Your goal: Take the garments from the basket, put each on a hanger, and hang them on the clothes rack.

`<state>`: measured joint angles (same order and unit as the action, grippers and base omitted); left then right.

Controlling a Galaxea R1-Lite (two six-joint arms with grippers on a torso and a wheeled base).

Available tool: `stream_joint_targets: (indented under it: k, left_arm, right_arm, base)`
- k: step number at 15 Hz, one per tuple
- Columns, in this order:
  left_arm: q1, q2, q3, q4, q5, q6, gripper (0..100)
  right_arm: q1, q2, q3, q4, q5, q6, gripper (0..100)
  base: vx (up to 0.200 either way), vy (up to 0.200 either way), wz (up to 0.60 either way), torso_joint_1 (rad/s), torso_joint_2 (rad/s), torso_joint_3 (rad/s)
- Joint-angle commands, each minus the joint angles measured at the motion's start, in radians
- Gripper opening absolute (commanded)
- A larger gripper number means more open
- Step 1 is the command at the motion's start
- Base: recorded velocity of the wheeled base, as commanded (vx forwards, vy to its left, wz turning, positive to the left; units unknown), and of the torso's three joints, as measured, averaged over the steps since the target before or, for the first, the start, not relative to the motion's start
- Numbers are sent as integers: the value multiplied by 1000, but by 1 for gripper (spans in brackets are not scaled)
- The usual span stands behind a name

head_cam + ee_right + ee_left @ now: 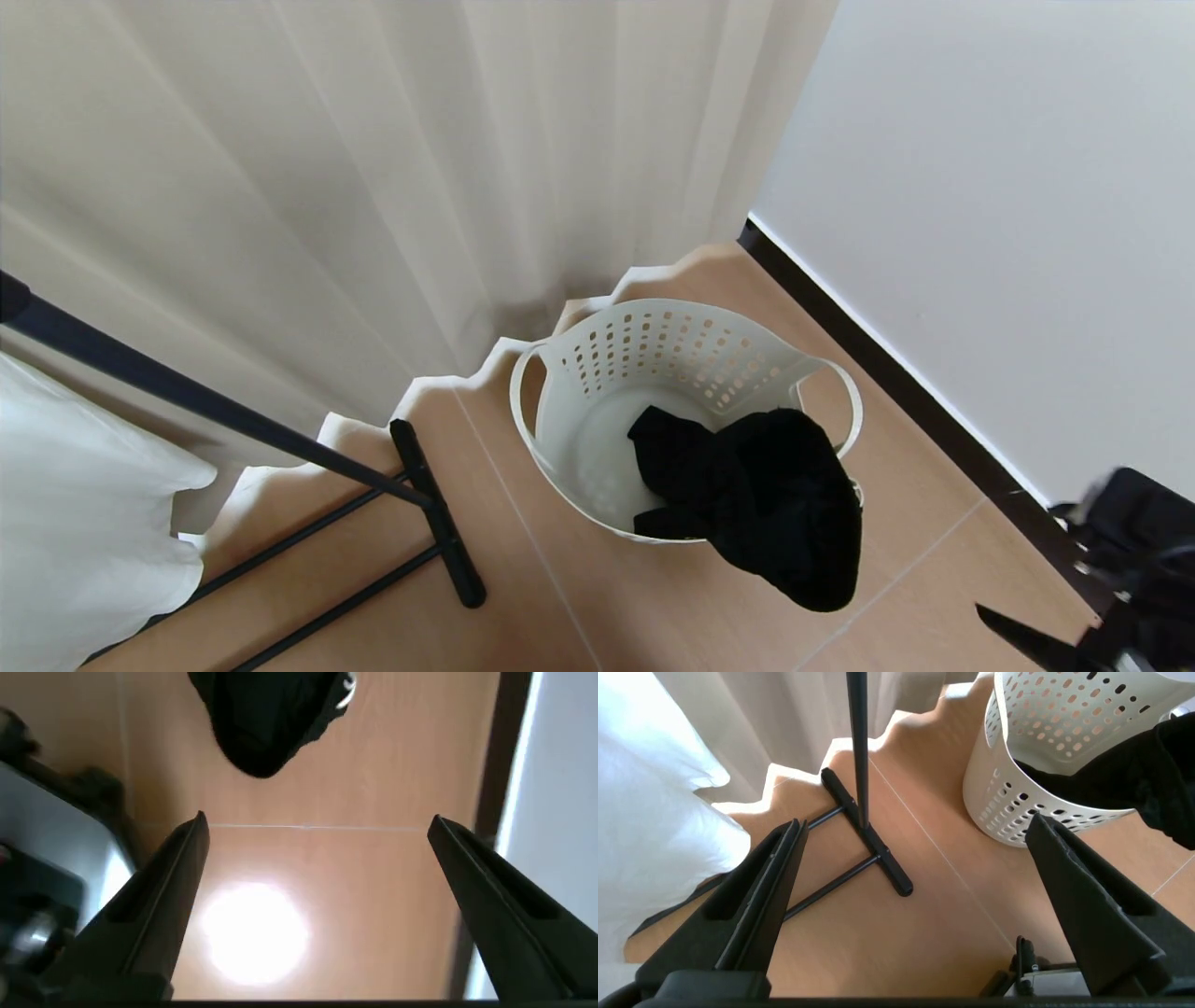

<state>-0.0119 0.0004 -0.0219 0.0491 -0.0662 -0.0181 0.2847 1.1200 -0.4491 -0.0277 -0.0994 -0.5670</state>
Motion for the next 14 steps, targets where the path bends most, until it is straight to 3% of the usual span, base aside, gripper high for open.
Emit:
stream_joint_targets:
  k: [1,3,5,14]
  left_arm:
    - [0,0,0,0,0,0,100]
    - [0,0,0,0,0,0,100]
    - [0,0,-1,0,0,1,100]
    - [0,0,0,0,0,1,100]
  right_arm:
    - [-5,429,-327,-11,-76,-347,100]
    - [-2,564,-480,-11,-95,-427,100]
    - [18,682,-583,-9,-117,-439,100]
    - [39,968,-796,-18,-151,-441,100]
  base:
    - [0,0,0,0,0,0]
    - [0,0,0,0,0,0]
    - [0,0,0,0,0,0]
    - [0,0,0,0,0,0]
